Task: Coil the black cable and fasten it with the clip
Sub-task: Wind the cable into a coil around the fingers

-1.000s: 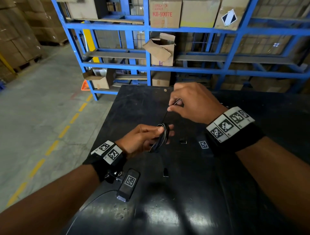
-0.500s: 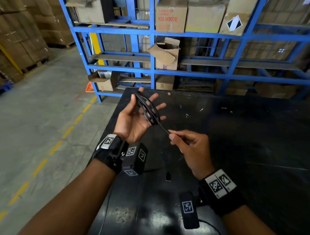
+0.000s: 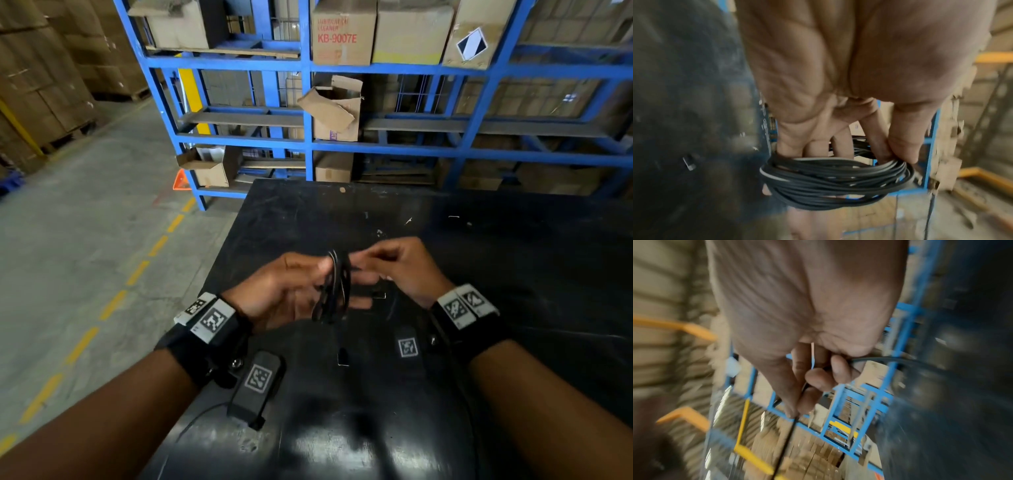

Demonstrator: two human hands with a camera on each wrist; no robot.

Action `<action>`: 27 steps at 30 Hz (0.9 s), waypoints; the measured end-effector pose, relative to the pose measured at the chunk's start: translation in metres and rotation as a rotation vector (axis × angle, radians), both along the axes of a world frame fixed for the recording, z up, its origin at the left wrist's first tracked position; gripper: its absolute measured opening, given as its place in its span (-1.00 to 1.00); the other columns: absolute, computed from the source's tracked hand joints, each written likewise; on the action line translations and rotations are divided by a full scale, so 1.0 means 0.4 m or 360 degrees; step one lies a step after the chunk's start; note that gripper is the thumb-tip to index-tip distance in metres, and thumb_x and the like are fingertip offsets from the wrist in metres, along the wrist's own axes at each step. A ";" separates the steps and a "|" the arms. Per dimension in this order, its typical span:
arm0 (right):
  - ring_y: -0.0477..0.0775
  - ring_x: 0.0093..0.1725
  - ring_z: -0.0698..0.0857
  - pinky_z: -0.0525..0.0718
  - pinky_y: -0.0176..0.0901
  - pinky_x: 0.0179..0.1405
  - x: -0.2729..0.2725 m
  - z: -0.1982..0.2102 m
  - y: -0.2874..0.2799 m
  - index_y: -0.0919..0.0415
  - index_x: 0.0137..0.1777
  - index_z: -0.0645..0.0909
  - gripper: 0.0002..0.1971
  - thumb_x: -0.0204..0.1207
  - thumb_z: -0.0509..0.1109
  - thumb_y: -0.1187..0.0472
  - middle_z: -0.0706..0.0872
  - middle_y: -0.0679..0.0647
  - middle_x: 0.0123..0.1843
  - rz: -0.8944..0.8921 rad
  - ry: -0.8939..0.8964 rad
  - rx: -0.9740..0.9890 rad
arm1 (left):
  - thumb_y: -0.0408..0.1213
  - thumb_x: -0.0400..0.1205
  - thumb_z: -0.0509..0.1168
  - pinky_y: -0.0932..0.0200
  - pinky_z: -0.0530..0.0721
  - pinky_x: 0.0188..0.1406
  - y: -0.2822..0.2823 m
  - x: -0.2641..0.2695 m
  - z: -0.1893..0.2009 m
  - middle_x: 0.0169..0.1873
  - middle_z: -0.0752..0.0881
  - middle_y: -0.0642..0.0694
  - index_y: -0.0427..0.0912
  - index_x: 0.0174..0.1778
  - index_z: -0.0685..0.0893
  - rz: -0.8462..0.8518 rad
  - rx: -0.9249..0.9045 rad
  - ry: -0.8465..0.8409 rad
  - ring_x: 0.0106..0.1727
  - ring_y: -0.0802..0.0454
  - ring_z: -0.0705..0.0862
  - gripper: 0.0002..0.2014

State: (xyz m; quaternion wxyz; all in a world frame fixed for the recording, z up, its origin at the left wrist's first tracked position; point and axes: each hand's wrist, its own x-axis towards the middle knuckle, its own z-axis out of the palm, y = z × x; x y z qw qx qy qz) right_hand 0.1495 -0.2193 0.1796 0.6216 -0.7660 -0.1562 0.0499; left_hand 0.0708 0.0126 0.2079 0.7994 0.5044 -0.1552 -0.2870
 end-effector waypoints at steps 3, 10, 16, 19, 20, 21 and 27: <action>-0.23 -0.16 0.86 0.73 -0.45 -0.05 0.026 0.100 0.011 0.13 -0.14 0.90 -0.95 0.43 0.68 0.27 0.92 -0.04 -0.17 0.0215 -0.0466 -0.0627 | -0.14 0.67 0.44 -0.49 0.41 0.61 -0.010 -0.009 -0.045 0.53 0.65 -0.26 -0.26 0.27 0.83 0.0119 0.0234 -0.0030 0.60 -0.35 0.56 -0.66; -0.35 -0.22 0.81 0.63 -0.63 -0.17 -0.012 0.183 0.078 0.06 -0.20 0.91 -0.96 0.44 0.66 0.22 0.89 -0.18 -0.25 0.0129 -0.0758 -0.0902 | -0.06 0.71 0.37 0.00 0.66 -0.16 -0.008 0.021 -0.084 -0.29 0.65 -0.30 -0.52 -0.22 0.73 0.0469 0.0698 -0.0240 -0.23 -0.16 0.60 -0.51; -0.25 -0.26 0.84 0.74 -0.41 -0.21 -0.095 0.090 0.120 0.13 -0.08 0.92 -0.92 0.46 0.64 0.28 0.90 -0.13 -0.21 -0.0218 -0.0737 -0.0265 | -0.14 0.80 0.26 0.03 0.76 0.02 0.000 0.057 -0.101 0.14 0.86 -0.11 -0.19 0.22 0.85 0.0989 0.0379 -0.0090 0.10 0.04 0.80 -0.70; -0.19 -0.36 0.80 0.72 -0.33 -0.31 -0.139 0.027 0.151 0.26 -0.02 0.90 -0.89 0.48 0.60 0.39 0.91 0.04 -0.19 -0.0324 -0.0565 0.0137 | -0.07 0.82 0.18 -0.35 0.57 0.51 -0.012 0.061 -0.084 0.53 0.66 -0.27 0.03 0.42 0.75 0.0943 -0.0119 0.0183 0.53 -0.27 0.64 -0.66; -0.19 -0.39 0.78 0.69 -0.35 -0.35 -0.149 0.010 0.159 0.30 -0.03 0.89 -0.89 0.49 0.59 0.43 0.90 0.07 -0.20 -0.0370 -0.0506 0.0246 | -0.03 0.80 0.18 -0.46 0.47 0.57 -0.013 0.064 -0.085 0.56 0.63 -0.29 0.05 0.51 0.67 0.0938 -0.0278 0.0268 0.58 -0.36 0.57 -0.62; -0.19 -0.41 0.76 0.68 -0.37 -0.37 -0.158 -0.005 0.165 0.33 -0.03 0.88 -0.89 0.49 0.59 0.46 0.89 0.09 -0.21 -0.0419 -0.0471 0.0332 | -0.01 0.80 0.17 -0.52 0.40 0.60 -0.015 0.067 -0.085 0.57 0.61 -0.31 0.06 0.57 0.60 0.0928 -0.0414 0.0343 0.60 -0.43 0.54 -0.58; -0.11 -0.24 0.78 0.68 -0.34 -0.29 -0.181 -0.029 0.166 0.28 -0.10 0.85 -0.95 0.49 0.62 0.40 0.84 0.04 -0.16 -0.0658 -0.0916 0.0093 | 0.01 0.84 0.07 -0.57 0.38 0.58 -0.050 0.067 -0.068 0.60 0.57 -0.32 0.08 0.66 0.48 0.0800 -0.0702 0.0370 0.60 -0.50 0.51 -0.55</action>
